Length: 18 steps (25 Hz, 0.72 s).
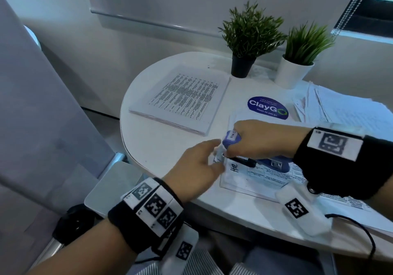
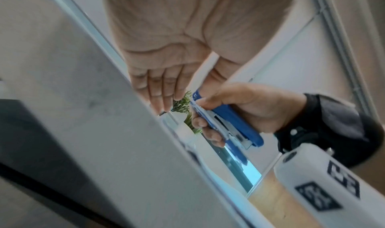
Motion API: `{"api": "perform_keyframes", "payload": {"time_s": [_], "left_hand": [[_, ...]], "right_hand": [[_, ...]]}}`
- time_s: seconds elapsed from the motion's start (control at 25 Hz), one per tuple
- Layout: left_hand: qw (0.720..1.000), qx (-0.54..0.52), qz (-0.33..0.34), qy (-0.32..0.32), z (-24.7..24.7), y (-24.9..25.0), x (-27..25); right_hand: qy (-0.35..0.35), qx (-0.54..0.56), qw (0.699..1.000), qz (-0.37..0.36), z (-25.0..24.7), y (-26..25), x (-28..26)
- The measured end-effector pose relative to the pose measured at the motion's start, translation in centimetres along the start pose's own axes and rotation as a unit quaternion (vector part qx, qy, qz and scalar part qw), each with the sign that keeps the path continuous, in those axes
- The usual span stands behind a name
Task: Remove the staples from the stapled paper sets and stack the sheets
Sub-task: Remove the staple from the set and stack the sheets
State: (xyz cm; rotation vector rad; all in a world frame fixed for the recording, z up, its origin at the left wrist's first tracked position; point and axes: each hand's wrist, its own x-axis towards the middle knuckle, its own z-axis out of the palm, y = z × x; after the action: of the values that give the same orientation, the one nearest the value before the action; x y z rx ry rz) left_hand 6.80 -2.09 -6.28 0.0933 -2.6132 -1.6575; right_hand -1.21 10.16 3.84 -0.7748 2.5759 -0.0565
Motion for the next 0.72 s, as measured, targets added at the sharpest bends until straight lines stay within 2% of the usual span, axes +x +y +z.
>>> {"api": "perform_keyframes", "payload": {"time_s": [0.04,0.08,0.16,0.28,0.4,0.48,0.52,0.64,0.72], "left_hand": [[0.99,-0.126,-0.042,0.057,-0.6,0.2,0.2],[0.969,-0.218,-0.086,0.081,-1.0,0.6,0.3],[0.934,-0.317,-0.149,0.063,-1.5,1.3,0.1],[0.904,-0.384,-0.188,0.02,-1.7,1.7,-0.3],[0.893,-0.405,-0.194,0.029,-1.8,1.3,-0.4],[0.902,-0.393,-0.176,0.04,-1.8,1.1,-0.3],[0.917,-0.363,-0.159,0.05,-1.9,1.0,-0.3],[0.966,-0.226,-0.101,0.079,-1.9,0.9,-0.2],[0.98,-0.161,-0.079,0.087,-2.2,0.7,-0.1]], "right_hand": [[0.026,0.013,0.999,-0.013,-0.1,0.0,-0.1],[0.047,0.017,0.998,-0.028,-0.2,-0.1,-0.2],[0.077,0.012,0.995,-0.057,-0.3,-0.4,-0.2],[0.095,0.007,0.992,-0.078,0.0,-0.7,-0.1],[0.095,-0.019,0.991,-0.089,0.2,-0.7,0.0],[0.088,-0.023,0.992,-0.093,0.3,-0.7,-0.2],[0.084,-0.021,0.992,-0.094,0.2,-0.7,-0.2],[0.073,-0.012,0.994,-0.075,0.1,-0.9,-0.5],[0.054,-0.014,0.996,-0.064,0.1,-1.0,-0.5]]}}
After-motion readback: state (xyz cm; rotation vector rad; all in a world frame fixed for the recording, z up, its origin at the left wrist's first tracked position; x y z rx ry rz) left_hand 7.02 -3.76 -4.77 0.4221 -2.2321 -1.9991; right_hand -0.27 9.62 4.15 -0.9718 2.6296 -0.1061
